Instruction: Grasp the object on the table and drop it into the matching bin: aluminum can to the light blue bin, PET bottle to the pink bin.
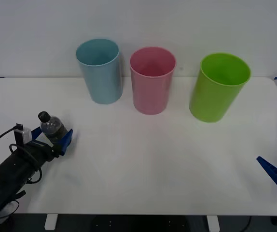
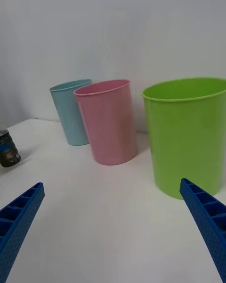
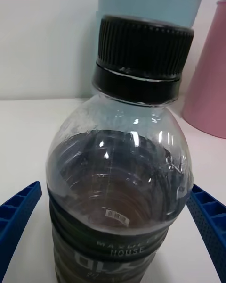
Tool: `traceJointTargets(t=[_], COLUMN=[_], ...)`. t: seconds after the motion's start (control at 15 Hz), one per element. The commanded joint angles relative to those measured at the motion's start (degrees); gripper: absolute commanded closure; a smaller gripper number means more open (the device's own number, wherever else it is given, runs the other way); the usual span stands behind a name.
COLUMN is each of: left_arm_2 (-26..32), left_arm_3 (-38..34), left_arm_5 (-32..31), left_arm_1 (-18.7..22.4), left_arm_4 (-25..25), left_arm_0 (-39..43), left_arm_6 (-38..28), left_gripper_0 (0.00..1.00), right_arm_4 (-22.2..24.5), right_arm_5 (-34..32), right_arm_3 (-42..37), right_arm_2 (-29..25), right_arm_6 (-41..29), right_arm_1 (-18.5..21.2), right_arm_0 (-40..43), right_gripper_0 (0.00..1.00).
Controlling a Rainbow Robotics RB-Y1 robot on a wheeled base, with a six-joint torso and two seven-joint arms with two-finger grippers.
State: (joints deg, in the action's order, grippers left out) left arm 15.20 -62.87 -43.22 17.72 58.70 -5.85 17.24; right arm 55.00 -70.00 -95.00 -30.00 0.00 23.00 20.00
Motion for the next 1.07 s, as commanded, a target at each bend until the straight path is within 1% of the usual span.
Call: traceJointTargets(t=[0.07, 0.27, 0.33, 0.4, 0.47, 0.53, 1.07], left_arm_2=[-0.26, -0.26, -0.26, -0.26, -0.26, -0.26, 0.18], left_arm_3=[-0.06, -0.06, -0.06, -0.06, -0.06, -0.06, -0.24], left_arm_5=[0.33, 0.42, 0.42, 0.42, 0.42, 0.33, 0.15], left_arm_1=[-0.15, -0.15, -0.15, -0.15, -0.23, -0.15, -0.06], left_arm_4=[0.01, 0.1, 0.1, 0.1, 0.1, 0.1, 0.01], left_arm_0=[-0.22, -0.3, -0.39, -0.39, -0.39, -0.39, -0.39], left_arm_6=[-0.02, 0.07, -0.02, 0.07, 0.25, 0.42, 0.69], left_gripper_0=[0.0, 0.0, 0.22, 0.67, 0.94, 1.0, 1.0], right_arm_4=[0.0, 0.0, 0.0, 0.0, 0.0, 0.0, 0.0], right_arm_5=[0.0, 0.0, 0.0, 0.0, 0.0, 0.0, 0.0], right_arm_3=[0.0, 0.0, 0.0, 0.0, 0.0, 0.0, 0.0], right_arm_2=[0.0, 0.0, 0.0, 0.0, 0.0, 0.0, 0.0], right_arm_6=[0.0, 0.0, 0.0, 0.0, 0.0, 0.0, 0.0], right_arm_1=[0.0, 0.0, 0.0, 0.0, 0.0, 0.0, 0.0], right_arm_0=[0.0, 0.0, 0.0, 0.0, 0.0, 0.0, 0.0], right_gripper_0=[0.0, 0.0, 0.0, 0.0, 0.0, 0.0, 0.0])
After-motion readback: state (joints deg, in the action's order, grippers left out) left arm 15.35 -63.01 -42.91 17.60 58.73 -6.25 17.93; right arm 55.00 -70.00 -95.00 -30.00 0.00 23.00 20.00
